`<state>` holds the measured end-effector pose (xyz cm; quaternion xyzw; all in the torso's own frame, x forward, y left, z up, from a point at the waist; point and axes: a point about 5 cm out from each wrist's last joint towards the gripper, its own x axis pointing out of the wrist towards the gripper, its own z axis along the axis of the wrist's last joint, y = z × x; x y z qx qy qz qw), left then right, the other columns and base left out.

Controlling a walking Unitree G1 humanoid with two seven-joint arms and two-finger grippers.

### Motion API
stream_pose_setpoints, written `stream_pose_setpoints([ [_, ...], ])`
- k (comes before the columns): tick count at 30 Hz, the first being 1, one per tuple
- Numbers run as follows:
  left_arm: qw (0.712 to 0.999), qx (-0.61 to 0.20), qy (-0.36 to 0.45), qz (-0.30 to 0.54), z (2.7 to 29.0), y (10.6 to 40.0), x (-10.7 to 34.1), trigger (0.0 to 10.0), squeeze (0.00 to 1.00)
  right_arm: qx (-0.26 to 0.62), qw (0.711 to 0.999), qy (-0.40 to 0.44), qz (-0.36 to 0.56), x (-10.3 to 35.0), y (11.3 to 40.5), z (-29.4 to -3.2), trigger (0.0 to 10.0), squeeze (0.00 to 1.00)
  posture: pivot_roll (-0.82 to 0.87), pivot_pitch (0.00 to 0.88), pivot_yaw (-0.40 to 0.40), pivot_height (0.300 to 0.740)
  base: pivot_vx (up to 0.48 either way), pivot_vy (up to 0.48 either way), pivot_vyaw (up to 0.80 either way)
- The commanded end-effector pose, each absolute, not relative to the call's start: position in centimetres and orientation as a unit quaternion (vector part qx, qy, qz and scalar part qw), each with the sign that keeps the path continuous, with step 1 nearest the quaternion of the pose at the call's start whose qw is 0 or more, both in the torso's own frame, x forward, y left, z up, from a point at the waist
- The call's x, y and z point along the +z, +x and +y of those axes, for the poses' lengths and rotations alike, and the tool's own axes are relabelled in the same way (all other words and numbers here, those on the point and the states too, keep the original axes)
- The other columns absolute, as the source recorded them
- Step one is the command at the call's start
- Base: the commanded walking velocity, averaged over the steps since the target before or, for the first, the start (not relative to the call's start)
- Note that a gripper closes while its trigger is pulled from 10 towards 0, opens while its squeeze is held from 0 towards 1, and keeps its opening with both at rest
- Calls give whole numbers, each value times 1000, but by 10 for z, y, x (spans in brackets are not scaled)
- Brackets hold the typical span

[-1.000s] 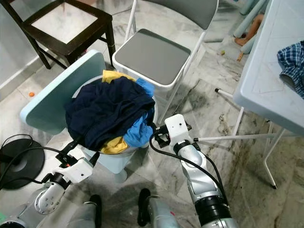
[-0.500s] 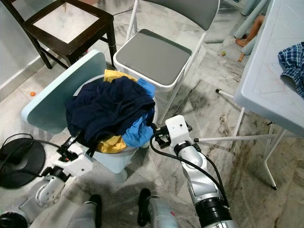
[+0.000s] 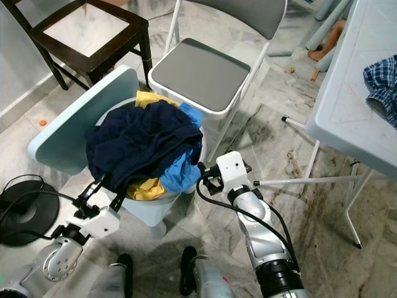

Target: Hang hanger

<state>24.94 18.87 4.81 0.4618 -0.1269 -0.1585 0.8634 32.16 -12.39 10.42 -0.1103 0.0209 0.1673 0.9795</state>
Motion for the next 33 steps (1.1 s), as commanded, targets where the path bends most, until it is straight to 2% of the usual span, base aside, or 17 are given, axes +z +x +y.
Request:
stream_pose_setpoints([
  [1,857,-169,470,-125,185,243,44,10000,0,162,980,-110,33,98,317,-127,10000,0,221,365,-124,740,0,0,0],
  [6,854,-150,479,-138,190,246,53,10000,0,162,980,-109,34,97,317,-127,10000,0,227,366,-122,740,0,0,0],
  [13,852,-140,495,-97,206,247,42,10000,0,162,980,-108,36,96,317,-126,10000,0,222,366,-121,740,0,0,0],
  [23,847,-150,501,-97,197,252,38,10000,0,162,980,-109,36,96,316,-127,10000,0,214,366,-126,740,0,0,0],
  [30,840,-140,514,-104,203,262,43,10000,0,160,980,-110,34,97,317,-128,10000,0,208,367,-124,740,0,0,0],
  [31,839,-139,515,-103,204,263,43,9725,0,159,980,-110,35,97,317,-129,10000,0,206,366,-124,740,0,0,0],
  [32,838,-135,518,-104,206,265,44,2000,0,159,981,-110,35,97,317,-129,10000,0,203,366,-123,740,0,0,0],
  [33,838,-135,518,-104,206,265,44,2000,0,159,981,-110,35,97,317,-129,10000,0,203,366,-123,740,0,0,0],
])
